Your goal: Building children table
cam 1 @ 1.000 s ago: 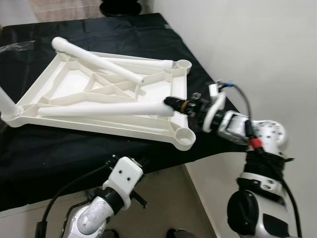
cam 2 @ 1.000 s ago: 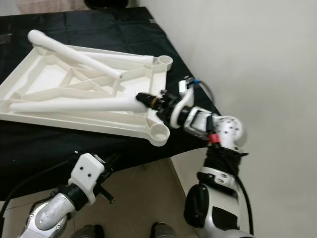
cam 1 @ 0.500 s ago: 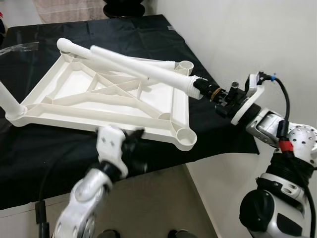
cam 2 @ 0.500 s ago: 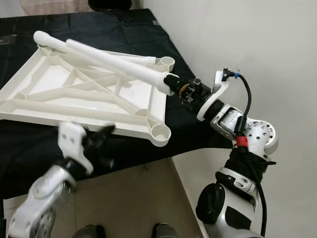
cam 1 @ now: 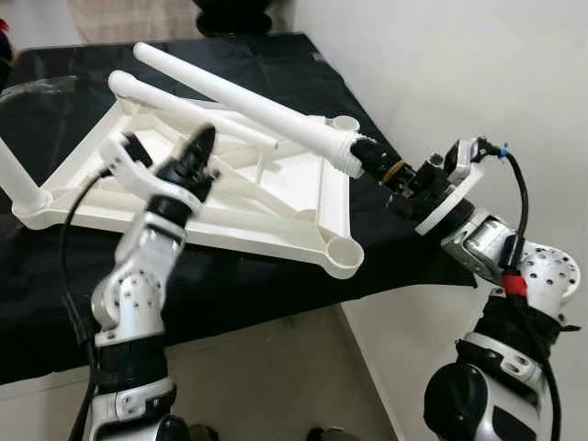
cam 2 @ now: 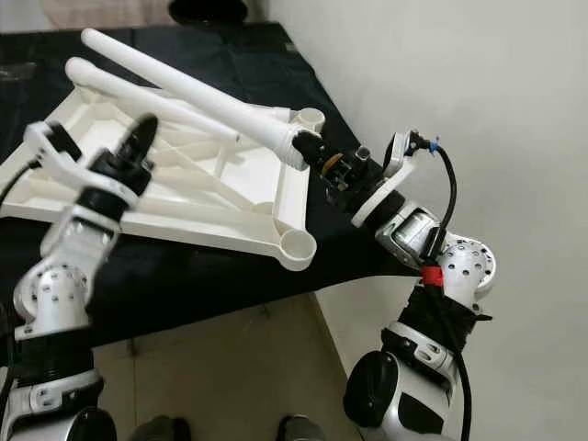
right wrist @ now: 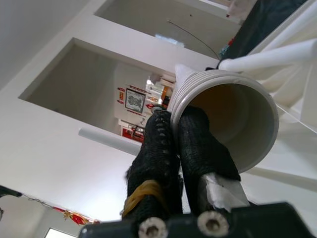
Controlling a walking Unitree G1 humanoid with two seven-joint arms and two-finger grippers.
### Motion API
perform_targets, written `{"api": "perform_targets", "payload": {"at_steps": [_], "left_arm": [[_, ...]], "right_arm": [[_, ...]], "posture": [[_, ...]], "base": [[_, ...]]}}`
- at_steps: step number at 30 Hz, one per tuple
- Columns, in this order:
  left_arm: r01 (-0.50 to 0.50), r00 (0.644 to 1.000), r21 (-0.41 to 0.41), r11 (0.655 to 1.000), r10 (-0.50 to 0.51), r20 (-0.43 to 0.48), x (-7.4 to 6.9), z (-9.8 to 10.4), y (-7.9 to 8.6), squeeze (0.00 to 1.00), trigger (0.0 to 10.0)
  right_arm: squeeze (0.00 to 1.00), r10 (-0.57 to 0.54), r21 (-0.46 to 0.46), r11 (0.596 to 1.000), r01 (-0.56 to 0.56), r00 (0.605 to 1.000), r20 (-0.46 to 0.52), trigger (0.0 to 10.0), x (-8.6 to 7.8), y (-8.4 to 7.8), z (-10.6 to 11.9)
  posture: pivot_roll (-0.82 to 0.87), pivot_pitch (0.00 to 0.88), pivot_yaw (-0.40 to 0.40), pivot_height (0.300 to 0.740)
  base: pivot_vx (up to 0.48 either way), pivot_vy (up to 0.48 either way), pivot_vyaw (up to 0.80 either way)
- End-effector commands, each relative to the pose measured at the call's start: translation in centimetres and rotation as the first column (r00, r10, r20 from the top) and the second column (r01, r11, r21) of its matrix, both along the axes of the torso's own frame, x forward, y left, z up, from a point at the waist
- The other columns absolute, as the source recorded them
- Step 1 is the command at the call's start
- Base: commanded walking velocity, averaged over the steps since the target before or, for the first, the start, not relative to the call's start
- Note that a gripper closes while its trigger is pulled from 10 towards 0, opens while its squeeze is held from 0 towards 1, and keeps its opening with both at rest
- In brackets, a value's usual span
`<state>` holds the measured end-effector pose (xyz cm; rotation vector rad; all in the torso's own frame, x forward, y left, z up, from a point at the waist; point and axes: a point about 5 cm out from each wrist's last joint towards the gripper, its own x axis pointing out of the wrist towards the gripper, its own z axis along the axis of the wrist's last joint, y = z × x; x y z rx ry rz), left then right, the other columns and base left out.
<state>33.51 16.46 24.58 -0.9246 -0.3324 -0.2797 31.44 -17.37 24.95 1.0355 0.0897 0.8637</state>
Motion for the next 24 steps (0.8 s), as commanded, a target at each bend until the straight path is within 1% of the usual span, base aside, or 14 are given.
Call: {"api": "perform_targets", "payload": {"at_steps": [1, 3, 4, 5, 6, 7, 9, 10, 13, 16, 18, 20, 21, 24], "left_arm": [[0.001, 1.0, -0.043, 0.999, -0.002, -0.015, 0.2, -0.3, 0.2, 1.0, 10.0], [0.029, 1.0, -0.123, 0.992, -0.029, -0.002, 1.1, 0.5, 0.2, 1.0, 10.0], [0.029, 1.0, -0.123, 0.992, -0.029, -0.002, 1.1, 0.5, 0.2, 1.0, 10.0], [0.056, 0.998, -0.166, 0.984, -0.055, 0.008, 1.5, 0.9, 0.0, 1.0, 10.0], [0.075, 0.997, -0.193, 0.978, -0.073, 0.016, 1.8, 1.2, -0.1, 1.0, 10.0], [0.075, 0.997, -0.193, 0.978, -0.073, 0.016, 1.8, 1.2, -0.1, 1.0, 10.0], [0.126, 0.992, -0.239, 0.963, -0.119, 0.044, 2.2, 1.7, -0.4, 1.0, 10.0], [0.126, 0.992, -0.239, 0.963, -0.119, 0.044, 2.2, 1.7, -0.4, 1.0, 10.0], [0.182, 0.983, -0.282, 0.942, -0.163, 0.089, 2.5, 2.4, -0.4, 1.0, 10.0], [0.199, 0.979, -0.289, 0.937, -0.174, 0.111, 2.5, 2.7, -0.4, 1.0, 10.0], [0.223, 0.972, -0.306, 0.926, -0.186, 0.145, 2.6, 3.3, -0.2, 1.0, 10.0], [0.23, 0.97, -0.314, 0.921, -0.188, 0.157, 2.7, 3.5, -0.1, 1.0, 10.0], [0.237, 0.967, -0.335, 0.912, -0.188, 0.172, 2.8, 3.9, 0.2, 1.0, 10.0], [0.24, 0.966, -0.342, 0.909, -0.189, 0.175, 2.9, 3.9, 0.4, 1.0, 10.0]], "right_arm": [[0.0, 0.007, 0.014, 1.0, -0.008, 0.999, 0.031, 0.0, -0.4, 0.0, 0.4], [0.0, 0.015, 0.025, 1.0, -0.016, 0.999, 0.045, 0.0, -0.6, 0.2, 0.6], [0.0, 0.015, 0.025, 1.0, -0.016, 0.999, 0.045, 0.0, -0.6, 0.2, 0.6], [0.0, 0.015, 0.029, 0.999, -0.017, 0.999, 0.051, 0.0, -0.8, 0.3, 0.7], [0.0, 0.015, 0.031, 0.999, -0.016, 0.998, 0.055, 0.0, -0.8, 0.3, 0.7], [0.0, 0.015, 0.031, 0.999, -0.016, 0.998, 0.055, 0.0, -0.8, 0.3, 0.7], [0.0, 0.017, 0.035, 0.999, -0.019, 0.998, 0.063, 0.0, -1.0, 0.4, 0.8], [0.0, 0.017, 0.035, 0.999, -0.019, 0.998, 0.063, 0.0, -1.0, 0.4, 0.8], [0.0, 0.025, 0.039, 0.999, -0.028, 0.997, 0.068, 0.0, -1.2, 0.5, 0.9], [0.0, 0.028, 0.04, 0.999, -0.031, 0.997, 0.068, 0.0, -1.3, 0.6, 0.9], [0.0, 0.035, 0.042, 0.998, -0.038, 0.997, 0.07, 0.0, -1.5, 0.7, 0.8], [0.0, 0.039, 0.043, 0.998, -0.043, 0.997, 0.072, 0.0, -1.5, 0.8, 0.8], [0.0, 0.052, 0.045, 0.997, -0.055, 0.995, 0.081, 0.0, -1.8, 0.9, 0.9], [0.0, 0.055, 0.046, 0.997, -0.059, 0.995, 0.084, 0.0, -1.9, 0.9, 0.9]], "posture": [[-0.11, 0.123, -0.065, 0.74], [-0.11, 0.125, -0.061, 0.74], [-0.11, 0.125, -0.061, 0.74], [-0.11, 0.127, -0.059, 0.74], [-0.11, 0.127, -0.059, 0.74], [-0.11, 0.127, -0.059, 0.74], [-0.11, 0.13, -0.058, 0.74], [-0.11, 0.13, -0.058, 0.74], [-0.11, 0.131, -0.058, 0.74], [-0.11, 0.131, -0.058, 0.74], [-0.11, 0.131, -0.058, 0.74], [-0.11, 0.131, -0.058, 0.74], [-0.11, 0.131, -0.058, 0.74], [-0.11, 0.131, -0.058, 0.74]], "base": [[0.0, 0.0, 0.0], [0.0, 0.0, 0.0], [0.0, 0.0, 0.0], [0.0, 0.0, 0.0], [0.0, 0.0, 0.0], [0.0, 0.0, 0.0], [0.0, 0.0, 0.0], [0.0, 0.0, 0.0], [0.0, 0.0, 0.0], [0.0, 0.0, 0.0], [0.0, 0.0, 0.0], [0.0, 0.0, 0.0], [0.0, 0.0, 0.0], [0.0, 0.0, 0.0]]}}
